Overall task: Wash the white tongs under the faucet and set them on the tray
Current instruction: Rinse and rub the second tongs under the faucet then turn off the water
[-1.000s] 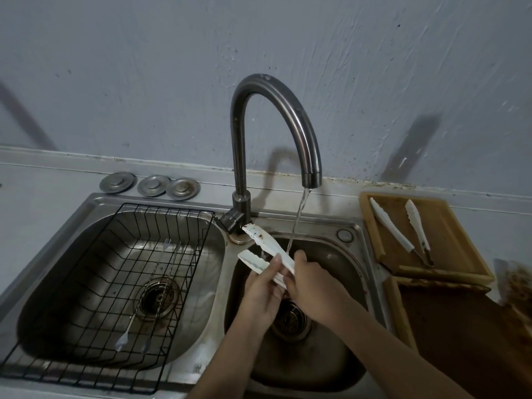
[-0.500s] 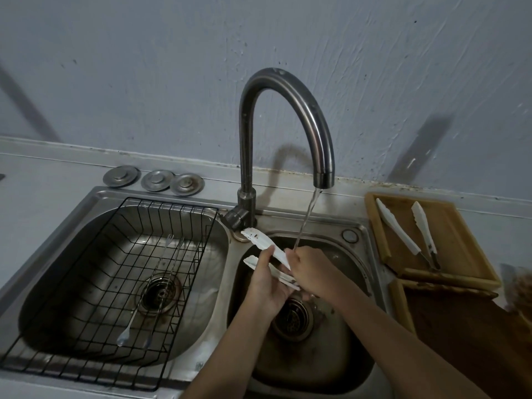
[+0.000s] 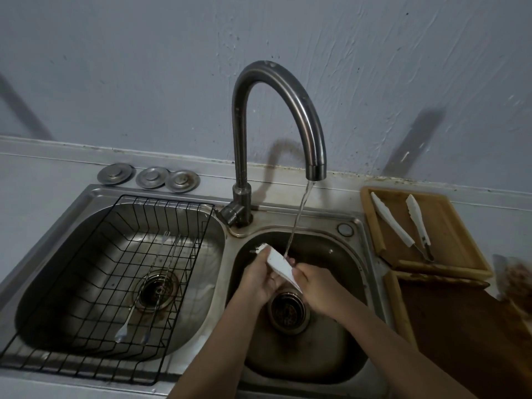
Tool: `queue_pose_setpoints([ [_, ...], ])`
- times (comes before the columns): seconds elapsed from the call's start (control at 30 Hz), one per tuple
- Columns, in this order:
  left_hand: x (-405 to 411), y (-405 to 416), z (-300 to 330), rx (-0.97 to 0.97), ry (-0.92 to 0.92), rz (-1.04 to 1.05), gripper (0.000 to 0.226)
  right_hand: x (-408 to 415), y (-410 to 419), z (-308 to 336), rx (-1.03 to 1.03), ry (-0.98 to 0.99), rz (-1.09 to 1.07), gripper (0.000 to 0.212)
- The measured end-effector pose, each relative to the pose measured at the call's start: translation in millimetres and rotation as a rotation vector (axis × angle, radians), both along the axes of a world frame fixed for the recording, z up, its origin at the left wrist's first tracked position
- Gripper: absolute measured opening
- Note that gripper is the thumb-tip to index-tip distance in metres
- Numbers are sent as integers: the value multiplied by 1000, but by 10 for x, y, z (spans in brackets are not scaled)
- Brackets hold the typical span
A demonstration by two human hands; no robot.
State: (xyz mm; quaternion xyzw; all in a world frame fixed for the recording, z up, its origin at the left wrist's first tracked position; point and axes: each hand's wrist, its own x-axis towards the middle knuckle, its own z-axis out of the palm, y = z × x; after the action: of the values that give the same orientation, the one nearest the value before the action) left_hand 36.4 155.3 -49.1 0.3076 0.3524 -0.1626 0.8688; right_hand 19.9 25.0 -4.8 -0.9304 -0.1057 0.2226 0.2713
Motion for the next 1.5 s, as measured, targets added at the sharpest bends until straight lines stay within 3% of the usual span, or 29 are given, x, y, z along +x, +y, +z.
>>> queue_pose_setpoints([
  [0.1, 39, 64, -48, -30, 46, 117, 30, -67, -75, -42, -49, -51, 36, 34],
  [0.23, -88, -104, -53, 204, -44, -136, 31, -100, -153, -45, -23, -76, 51, 38],
  [0.37, -65, -29, -78, 116, -36, -209, 27, -147, -197, -13, 32, -56, 52, 36],
  [0.47, 7, 119, -99, 8, 41, -133, 49, -185, -247, 7, 82, -73, 55, 35],
  [0.57, -22, 171, -85, 146, 34, -227, 47, -224, -312, 36, 116, -61, 37, 33],
  [0.7, 7, 103, -56, 55, -16, -168, 53, -181, -333, 58, 106, -51, 18, 35],
  [0.77, 23, 81, -47, 71, -101, -131, 41, -175, -320, 64, 97, -68, 28, 33],
  [0.83, 31, 81, -73, 280, -186, -161, 27, -172, -328, 66, 92, -68, 27, 33],
  [0.97, 92, 152, -128, 584, -199, -204, 28, -197, -353, 71, 108, -28, 21, 36],
  [1.03, 120, 186, -115, 599, -254, -221, 25, -209, -351, 73, 128, -18, -7, 35],
  [1.13, 84, 169, -48, 470, -352, -277, 26, -185, -376, 84, 191, 85, -123, 32],
  [1.23, 1, 86, -24, 450, -413, -334, 47, -168, -402, 117, 219, 156, -165, 34],
  [1.37, -1, -28, -9, 529, -292, -69, 22, -234, -331, 140, 190, 79, -100, 35],
  [1.5, 10, -40, 6, 469, -290, -32, 27, -238, -314, 89, 122, -54, -48, 36],
])
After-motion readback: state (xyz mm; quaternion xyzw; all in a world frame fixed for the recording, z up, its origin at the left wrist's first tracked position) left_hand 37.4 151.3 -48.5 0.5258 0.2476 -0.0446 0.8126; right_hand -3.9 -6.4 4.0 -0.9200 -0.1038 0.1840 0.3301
